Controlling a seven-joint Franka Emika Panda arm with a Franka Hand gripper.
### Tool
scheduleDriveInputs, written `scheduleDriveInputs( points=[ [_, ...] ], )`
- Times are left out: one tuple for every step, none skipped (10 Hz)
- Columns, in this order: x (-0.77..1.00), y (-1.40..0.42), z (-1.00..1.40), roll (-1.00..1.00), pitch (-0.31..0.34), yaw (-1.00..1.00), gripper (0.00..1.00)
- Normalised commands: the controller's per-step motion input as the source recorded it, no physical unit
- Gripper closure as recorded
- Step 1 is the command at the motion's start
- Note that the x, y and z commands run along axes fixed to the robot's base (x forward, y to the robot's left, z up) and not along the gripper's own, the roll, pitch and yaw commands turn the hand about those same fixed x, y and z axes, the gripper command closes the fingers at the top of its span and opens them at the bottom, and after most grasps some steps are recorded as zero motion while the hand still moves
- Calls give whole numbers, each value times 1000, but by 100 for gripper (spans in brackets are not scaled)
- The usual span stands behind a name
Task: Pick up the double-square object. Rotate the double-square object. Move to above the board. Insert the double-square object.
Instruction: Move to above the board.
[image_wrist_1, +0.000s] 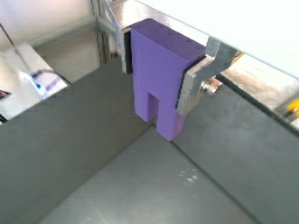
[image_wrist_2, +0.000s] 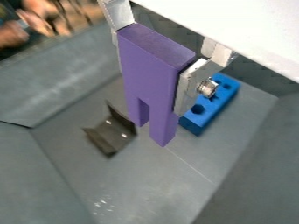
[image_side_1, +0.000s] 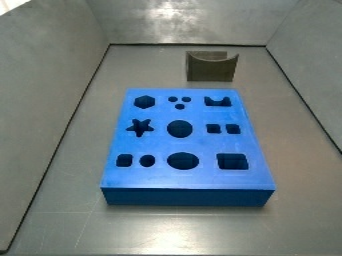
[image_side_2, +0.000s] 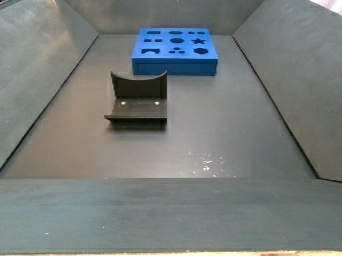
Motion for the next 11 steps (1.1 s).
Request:
scheduleDriveInputs(
  points=[
    [458,-1000,-153,60,670,-115,100],
    [459,-1000,-153,13,393,-24,100],
    [457,-1000,-151,4,286,-9,100],
    [460,-1000,-146,-3,144,4,100],
    [465,-1000,-144,-9,119,6,100],
    [480,-1000,-145,-9,87,10,100],
    [488,-1000,-144,-12,65,10,100],
    [497,-1000,-142,1,43,7,100],
    [509,-1000,-143,-9,30,11,100],
    [514,-1000,-141,4,29,11,100],
    [538,-1000,-138,4,34,13,100]
  ],
)
